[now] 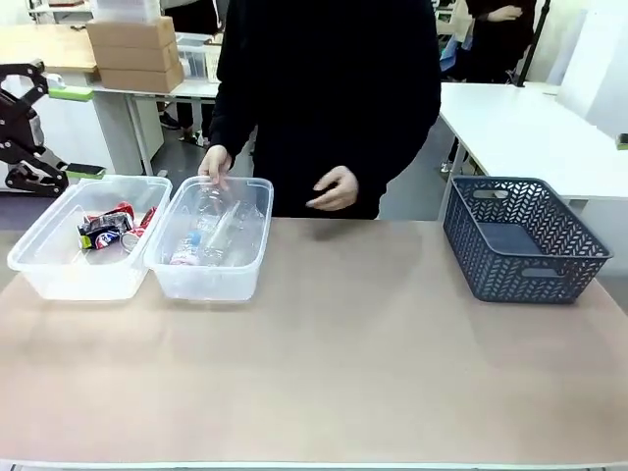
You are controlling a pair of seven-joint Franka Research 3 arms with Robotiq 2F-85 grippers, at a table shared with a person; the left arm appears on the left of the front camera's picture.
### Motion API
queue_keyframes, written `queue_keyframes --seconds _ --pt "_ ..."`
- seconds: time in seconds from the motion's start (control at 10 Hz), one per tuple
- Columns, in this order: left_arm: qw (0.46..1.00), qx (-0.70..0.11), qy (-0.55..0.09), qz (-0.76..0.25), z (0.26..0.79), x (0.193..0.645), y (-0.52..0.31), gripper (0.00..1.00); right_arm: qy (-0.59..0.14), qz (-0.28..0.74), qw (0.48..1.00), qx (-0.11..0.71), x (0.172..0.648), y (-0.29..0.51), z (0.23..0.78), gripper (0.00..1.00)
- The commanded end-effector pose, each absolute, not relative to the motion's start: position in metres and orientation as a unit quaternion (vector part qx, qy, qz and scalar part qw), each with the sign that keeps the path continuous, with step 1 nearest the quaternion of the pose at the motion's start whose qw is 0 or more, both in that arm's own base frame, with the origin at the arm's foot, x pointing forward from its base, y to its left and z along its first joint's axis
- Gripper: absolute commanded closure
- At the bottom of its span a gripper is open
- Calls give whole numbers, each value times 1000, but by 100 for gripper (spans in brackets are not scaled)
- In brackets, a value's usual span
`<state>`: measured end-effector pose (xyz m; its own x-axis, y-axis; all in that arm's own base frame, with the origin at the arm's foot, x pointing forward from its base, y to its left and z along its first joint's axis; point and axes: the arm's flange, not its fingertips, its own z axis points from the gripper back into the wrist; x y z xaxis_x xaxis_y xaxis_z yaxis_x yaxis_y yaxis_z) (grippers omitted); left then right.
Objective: Sort the waste into each basket.
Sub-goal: Release the Organizing box you were holding.
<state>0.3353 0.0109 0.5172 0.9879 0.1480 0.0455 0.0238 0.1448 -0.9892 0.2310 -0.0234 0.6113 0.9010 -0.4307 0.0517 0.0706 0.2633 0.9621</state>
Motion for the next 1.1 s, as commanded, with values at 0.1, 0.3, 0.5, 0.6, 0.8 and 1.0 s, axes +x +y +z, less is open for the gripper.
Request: queue_keyframes --seconds 0.1,0.3,0.5,0.6,0.8,1.0 --pt "746 -661 -72 36 523 333 7 0 -156 -147 775 594 230 -18 615 0" --pt "746 -661 -72 36 523 333 7 0 -156 -147 775 594 230 -18 615 0" --pt "746 -661 -72 36 523 333 7 0 -156 -147 775 594 230 -18 615 0" --pt "746 -661 -72 36 523 333 7 0 -156 -147 775 594 230 -18 615 0" --pt "746 -661 -72 36 523 333 7 0 -156 -147 775 594 230 -18 615 0" --pt "746 -661 -72 36 523 333 7 0 -156 -147 775 594 230 -18 615 0"
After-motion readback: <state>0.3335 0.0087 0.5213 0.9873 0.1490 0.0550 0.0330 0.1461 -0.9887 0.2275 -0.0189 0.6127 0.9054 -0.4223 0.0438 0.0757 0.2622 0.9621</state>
